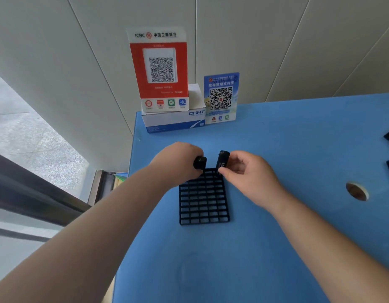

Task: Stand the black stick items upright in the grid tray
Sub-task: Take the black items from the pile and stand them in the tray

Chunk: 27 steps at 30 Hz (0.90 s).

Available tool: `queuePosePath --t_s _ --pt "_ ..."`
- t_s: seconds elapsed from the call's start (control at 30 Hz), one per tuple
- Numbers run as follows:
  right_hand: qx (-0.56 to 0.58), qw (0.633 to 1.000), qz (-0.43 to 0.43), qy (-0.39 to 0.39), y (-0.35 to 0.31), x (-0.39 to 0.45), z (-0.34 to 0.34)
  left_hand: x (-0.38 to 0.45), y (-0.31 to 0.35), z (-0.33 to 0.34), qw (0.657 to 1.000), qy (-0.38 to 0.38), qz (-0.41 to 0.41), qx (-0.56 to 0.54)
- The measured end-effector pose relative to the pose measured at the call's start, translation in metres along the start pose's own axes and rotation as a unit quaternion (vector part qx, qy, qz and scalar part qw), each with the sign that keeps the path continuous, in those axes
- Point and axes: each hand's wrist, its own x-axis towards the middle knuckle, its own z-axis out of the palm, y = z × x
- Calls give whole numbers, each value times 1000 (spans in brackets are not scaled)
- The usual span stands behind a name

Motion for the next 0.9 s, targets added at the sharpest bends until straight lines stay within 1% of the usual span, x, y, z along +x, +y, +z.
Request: queuePosePath --t_s 0.17,0.37,0.63,0.8,0.9 --pt "-35 998 -31 -40 8 5 10 -16 9 4 1000 -13 -3 9" --pt "-43 996 -60 -53 14 7 17 -25 12 7 1000 -8 -10 16" --pt "-173 977 -107 -61 20 7 12 -30 14 7 1000 0 -16 11" --pt "-176 977 -104 -65 26 7 12 -33 14 9 999 17 -26 -9" --pt "-179 978 -94 -53 29 7 14 -39 14 14 996 52 -38 -59"
